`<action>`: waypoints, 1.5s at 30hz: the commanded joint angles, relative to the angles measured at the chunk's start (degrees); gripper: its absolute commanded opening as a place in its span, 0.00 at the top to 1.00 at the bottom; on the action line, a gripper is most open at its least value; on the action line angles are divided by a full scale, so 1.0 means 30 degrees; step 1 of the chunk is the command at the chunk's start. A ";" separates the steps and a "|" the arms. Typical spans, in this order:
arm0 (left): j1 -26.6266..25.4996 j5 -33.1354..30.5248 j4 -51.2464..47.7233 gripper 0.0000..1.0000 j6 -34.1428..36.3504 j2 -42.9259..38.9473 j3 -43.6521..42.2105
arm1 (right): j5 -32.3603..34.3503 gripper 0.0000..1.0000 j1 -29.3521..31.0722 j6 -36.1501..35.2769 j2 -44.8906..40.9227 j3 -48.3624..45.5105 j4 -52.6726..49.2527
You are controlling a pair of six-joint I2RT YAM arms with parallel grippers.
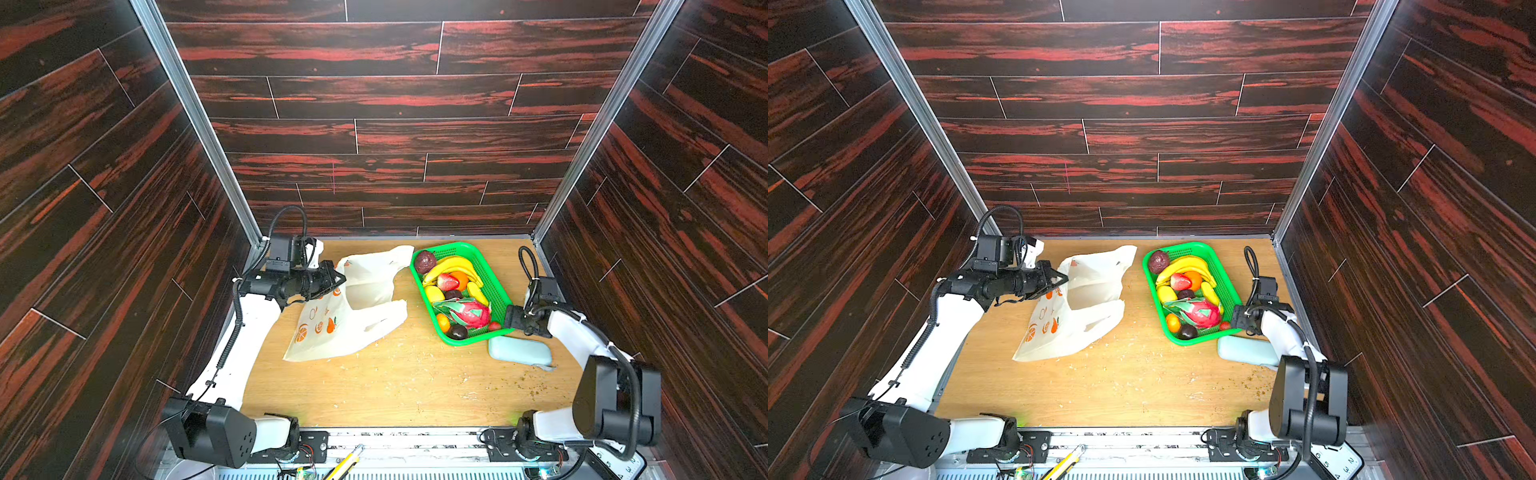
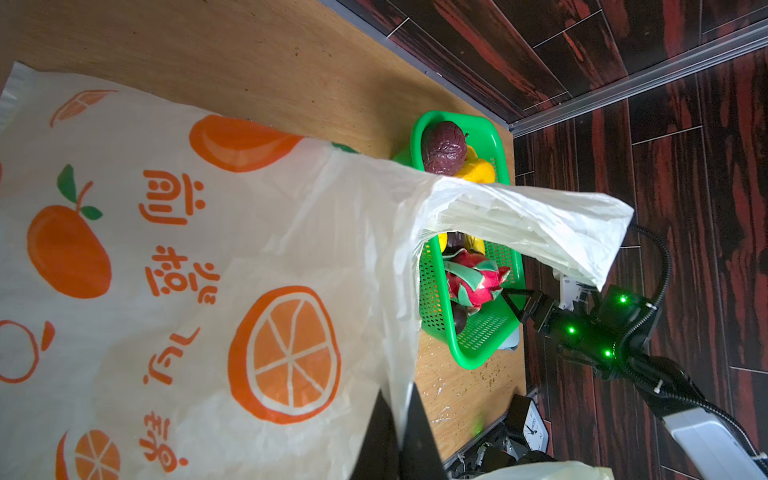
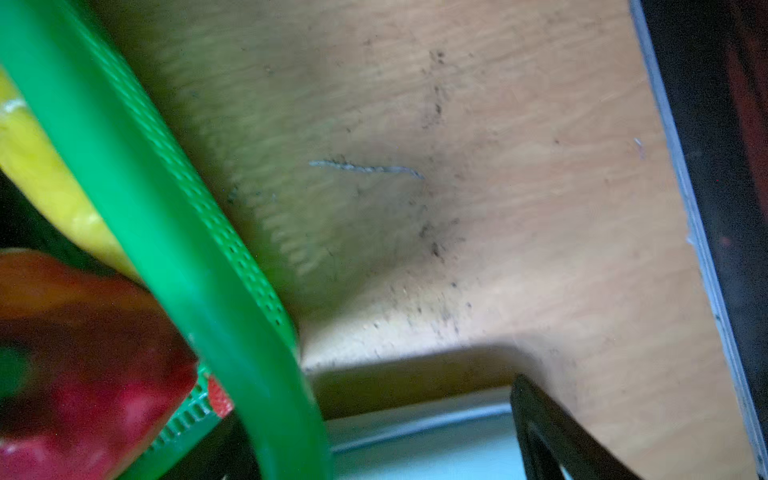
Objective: Place the fake fruits into the plastic bag and tie a complex knot
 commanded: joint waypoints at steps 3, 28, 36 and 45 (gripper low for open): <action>0.0146 0.0662 0.0042 1.00 0.0452 -0.0545 0.0630 | -0.1788 0.10 -0.0102 -0.0496 -0.2868 -0.0455 0.0627; 0.0131 0.0882 0.0445 1.00 -0.0105 -0.0895 0.0339 | -0.3889 0.10 0.7358 -0.8241 0.6596 1.0170 -0.0319; 0.0145 0.0710 0.0358 1.00 0.0013 -0.0957 0.0337 | -0.4005 0.14 0.7788 -0.9177 0.9020 1.1362 -0.0235; 0.0131 0.0385 -0.0086 1.00 0.0303 -0.0936 0.0513 | -0.2529 0.23 0.8250 -0.9525 1.1198 1.2829 -0.0513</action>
